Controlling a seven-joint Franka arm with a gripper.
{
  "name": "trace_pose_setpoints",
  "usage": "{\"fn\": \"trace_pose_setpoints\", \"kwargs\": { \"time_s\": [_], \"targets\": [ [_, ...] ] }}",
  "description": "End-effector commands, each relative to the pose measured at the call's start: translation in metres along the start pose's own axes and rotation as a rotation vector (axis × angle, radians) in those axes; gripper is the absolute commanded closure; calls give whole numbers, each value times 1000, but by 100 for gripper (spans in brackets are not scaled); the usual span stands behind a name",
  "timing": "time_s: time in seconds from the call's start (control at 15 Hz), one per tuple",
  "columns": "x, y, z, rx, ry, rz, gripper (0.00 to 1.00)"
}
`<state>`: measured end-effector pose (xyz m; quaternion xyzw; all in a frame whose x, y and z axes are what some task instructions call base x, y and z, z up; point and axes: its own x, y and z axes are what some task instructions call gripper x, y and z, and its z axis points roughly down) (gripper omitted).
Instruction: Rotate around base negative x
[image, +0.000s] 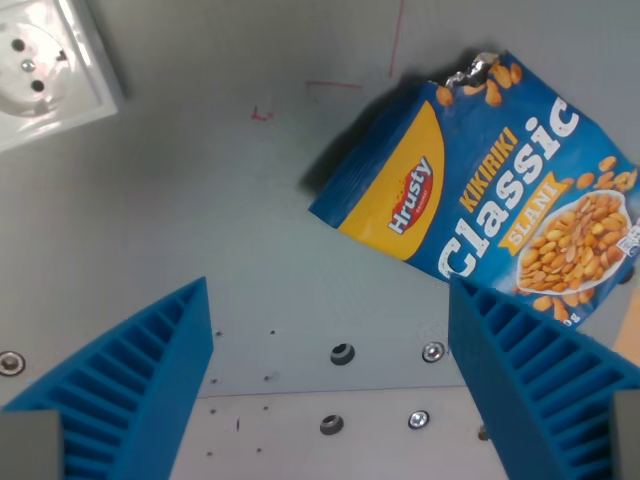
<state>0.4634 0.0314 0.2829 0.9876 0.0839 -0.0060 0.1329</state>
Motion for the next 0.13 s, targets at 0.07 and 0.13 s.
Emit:
{"fn": "trace_pose_setpoints", "kwargs": {
  "time_s": [0.07,0.13],
  "targets": [
    [3,-2,-4,-242,-61,21,0],
    [3,-2,-4,-255,-64,21,0]
  ]
}}
